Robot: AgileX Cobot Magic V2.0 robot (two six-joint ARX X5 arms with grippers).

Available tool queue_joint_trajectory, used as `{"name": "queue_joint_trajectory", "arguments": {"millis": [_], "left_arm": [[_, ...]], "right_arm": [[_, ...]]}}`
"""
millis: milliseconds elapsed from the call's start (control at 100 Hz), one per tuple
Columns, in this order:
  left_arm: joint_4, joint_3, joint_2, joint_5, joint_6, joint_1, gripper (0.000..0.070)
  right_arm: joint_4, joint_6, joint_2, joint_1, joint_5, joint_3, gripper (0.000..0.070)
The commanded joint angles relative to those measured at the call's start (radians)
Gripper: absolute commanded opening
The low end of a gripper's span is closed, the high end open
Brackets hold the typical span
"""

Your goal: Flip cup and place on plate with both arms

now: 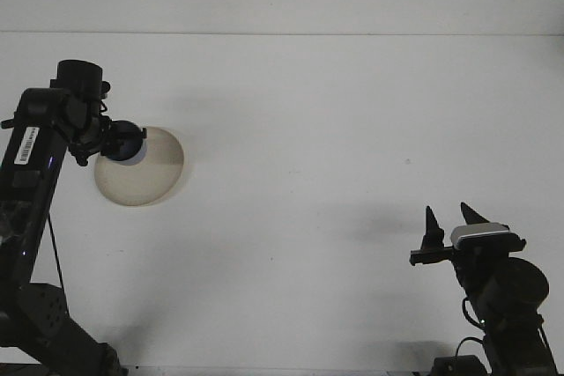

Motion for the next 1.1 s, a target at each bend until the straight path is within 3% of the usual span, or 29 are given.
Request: {"name": "queue_joint_trajectory", "arguments": {"millis": [0,280,630,690,810,850,1090], "left_arm": [[0.005,0.013,0.035,0.001,0.001,0.011,0.0004],[0.014,0.013,0.131,0.046,0.001,0.048,0.0004],[0.037,0.013,0.232,0.050,0.000,0.066,0.0019],[0.043,0.013,0.232,0.050,0.000,0.066,0.0082],[0.046,0.013,0.232,0.053,0.000,0.070,0.0375],[0.049,0.013,0.232,0.057,0.000,0.070,0.0432],[0.053,0.039,0.222,0.135,0.001,0.083,0.0440]], "right_arm": [[0.009,0.002,-0.008,0.000,-0.002,0.010,0.0415],[0.006,0.002,-0.020,0.000,-0.002,0.010,0.0415],[0.005,0.002,-0.020,0.000,-0.001,0.010,0.0415],[0.005,0.001,-0.020,0.000,0.000,0.010,0.0415],[0.005,0.001,-0.020,0.000,0.002,0.010,0.0415],[0.005,0.001,-0.020,0.000,0.002,0.010,0.0415],[0.005,0.001,-0.020,0.000,0.003,0.010,0.0415]]}}
